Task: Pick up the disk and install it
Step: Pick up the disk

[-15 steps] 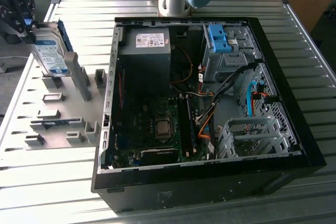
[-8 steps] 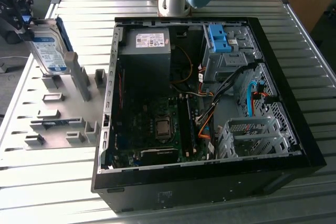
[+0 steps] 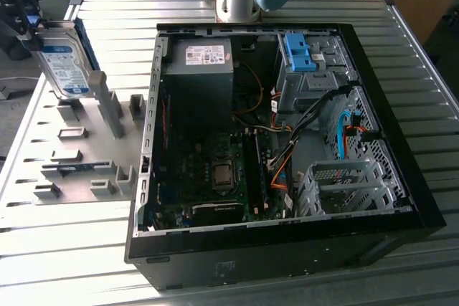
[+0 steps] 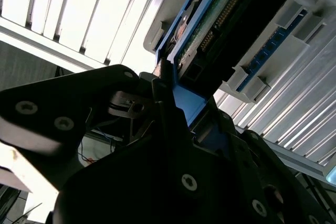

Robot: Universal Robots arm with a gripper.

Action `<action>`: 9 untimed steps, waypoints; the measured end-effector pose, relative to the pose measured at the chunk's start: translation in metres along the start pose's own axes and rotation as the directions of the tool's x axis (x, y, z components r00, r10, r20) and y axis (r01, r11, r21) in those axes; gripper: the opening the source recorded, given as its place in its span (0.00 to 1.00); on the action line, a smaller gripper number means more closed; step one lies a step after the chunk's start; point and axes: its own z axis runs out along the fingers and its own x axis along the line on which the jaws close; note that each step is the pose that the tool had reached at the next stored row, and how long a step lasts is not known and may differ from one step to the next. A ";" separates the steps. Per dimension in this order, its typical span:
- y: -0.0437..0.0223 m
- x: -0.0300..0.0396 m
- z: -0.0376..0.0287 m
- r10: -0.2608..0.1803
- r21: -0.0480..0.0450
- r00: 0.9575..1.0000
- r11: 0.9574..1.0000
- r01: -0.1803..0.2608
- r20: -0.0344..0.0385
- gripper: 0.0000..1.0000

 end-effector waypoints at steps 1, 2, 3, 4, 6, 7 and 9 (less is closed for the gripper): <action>0.0000 0.0000 -0.0007 0.000 0.000 1.000 1.000 0.000 0.000 0.36; 0.0000 0.0000 -0.0011 0.000 0.000 1.000 1.000 0.000 0.000 0.36; 0.0000 0.0000 -0.0014 0.000 0.000 1.000 1.000 0.000 0.000 0.36; 0.0000 0.0000 -0.0018 0.000 0.000 1.000 1.000 0.000 0.000 0.36; 0.0000 0.0000 -0.0023 0.000 0.000 1.000 1.000 0.000 0.000 0.36; 0.0000 0.0000 -0.0025 0.000 0.000 1.000 1.000 0.000 0.000 0.36; 0.0000 0.0000 -0.0029 0.000 0.000 1.000 1.000 0.000 0.000 0.36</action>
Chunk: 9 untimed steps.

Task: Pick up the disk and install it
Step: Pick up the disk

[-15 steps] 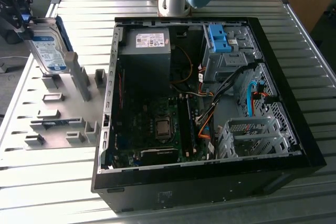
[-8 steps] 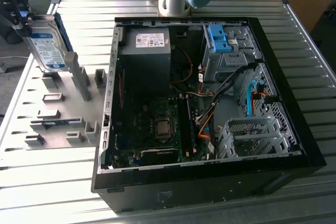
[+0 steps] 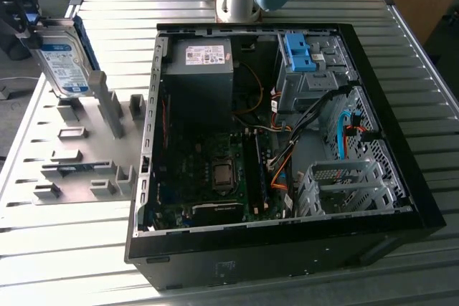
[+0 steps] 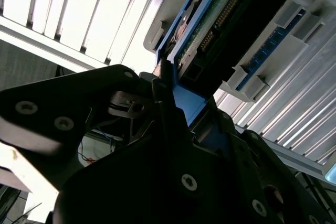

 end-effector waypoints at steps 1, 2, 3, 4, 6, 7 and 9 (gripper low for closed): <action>0.0000 0.0000 -0.0003 0.000 0.000 1.000 1.000 0.000 0.000 0.36; 0.0000 0.0000 -0.0005 0.000 0.000 1.000 1.000 0.000 0.000 0.36; 0.0000 0.0000 -0.0006 0.000 0.000 1.000 1.000 0.000 0.000 0.36; 0.0000 0.0000 -0.0008 0.000 0.000 1.000 1.000 0.000 0.000 0.36; 0.0000 0.0000 -0.0015 0.000 0.000 1.000 1.000 0.000 0.000 0.36; 0.0000 0.0000 -0.0020 0.000 0.000 1.000 1.000 0.000 0.000 0.36; 0.0000 0.0000 -0.0032 0.000 0.000 1.000 1.000 0.000 0.000 0.36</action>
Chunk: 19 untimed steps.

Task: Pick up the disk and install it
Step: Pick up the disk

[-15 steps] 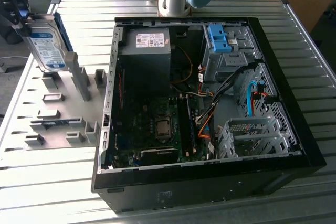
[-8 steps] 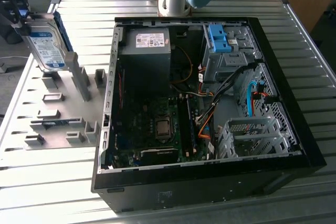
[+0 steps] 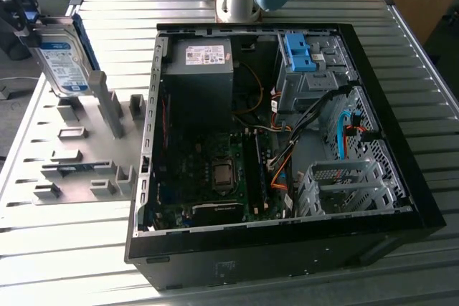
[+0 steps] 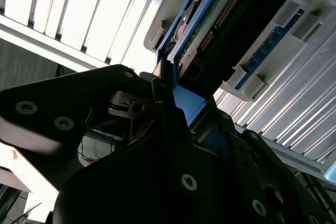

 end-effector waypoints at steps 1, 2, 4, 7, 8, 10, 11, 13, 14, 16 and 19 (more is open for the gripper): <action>0.0000 0.0000 -0.0006 0.000 0.000 1.000 1.000 0.000 0.000 0.36; 0.0000 0.0000 -0.0011 0.000 0.000 1.000 1.000 0.000 0.000 0.36; 0.0000 0.0000 -0.0021 0.000 0.000 1.000 1.000 0.000 0.000 0.36; 0.0000 0.0000 -0.0047 0.000 0.000 1.000 1.000 0.000 0.000 0.36; 0.0000 0.0000 -0.0057 0.000 0.000 1.000 1.000 0.000 0.000 0.36; 0.0000 0.0000 -0.0077 0.000 0.000 1.000 1.000 0.000 0.000 0.36; 0.0000 0.0000 -0.0087 0.000 0.000 1.000 1.000 0.000 0.000 0.36; 0.0000 0.0000 -0.0104 0.000 0.000 1.000 1.000 0.000 0.000 0.36; 0.0000 0.0000 -0.0112 0.000 0.000 1.000 1.000 0.000 0.000 0.36; 0.0000 0.0000 -0.0126 0.000 0.000 1.000 1.000 0.000 0.000 0.36; 0.0000 0.0000 -0.0153 0.000 0.000 1.000 1.000 0.000 0.000 0.36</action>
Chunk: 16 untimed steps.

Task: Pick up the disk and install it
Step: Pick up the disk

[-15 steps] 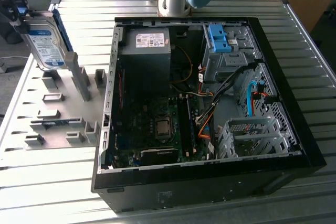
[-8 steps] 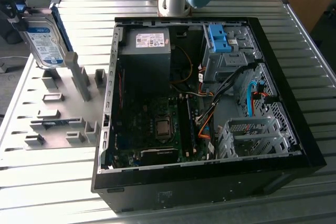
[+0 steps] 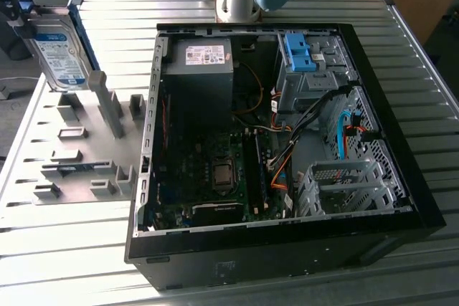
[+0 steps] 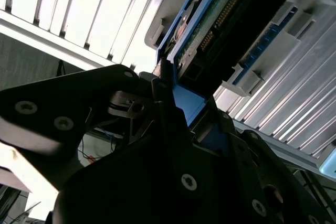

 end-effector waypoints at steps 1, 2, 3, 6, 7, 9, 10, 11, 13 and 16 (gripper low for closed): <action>0.0000 0.0000 -0.0010 0.000 0.000 1.000 1.000 0.000 0.000 0.36; 0.0000 0.0000 -0.0021 0.000 0.000 1.000 1.000 0.000 0.000 0.36; 0.0000 0.0000 -0.0034 0.000 0.000 1.000 1.000 0.000 0.000 0.36; 0.0000 0.0000 -0.0070 0.000 0.000 1.000 1.000 0.000 0.000 0.36; 0.0000 0.0000 -0.0080 0.000 0.000 1.000 1.000 0.000 0.000 0.36; 0.0000 0.0000 -0.0101 0.000 0.000 1.000 1.000 0.000 0.000 0.36; 0.0000 0.0000 -0.0110 0.000 0.000 1.000 1.000 0.000 0.000 0.36; 0.0000 0.0000 -0.0119 0.000 0.000 1.000 1.000 0.000 0.000 0.36; 0.0000 0.0000 -0.0140 0.000 0.000 1.000 1.000 0.000 0.000 0.36; 0.0000 0.0000 -0.0168 0.000 0.000 1.000 1.000 0.000 0.000 0.36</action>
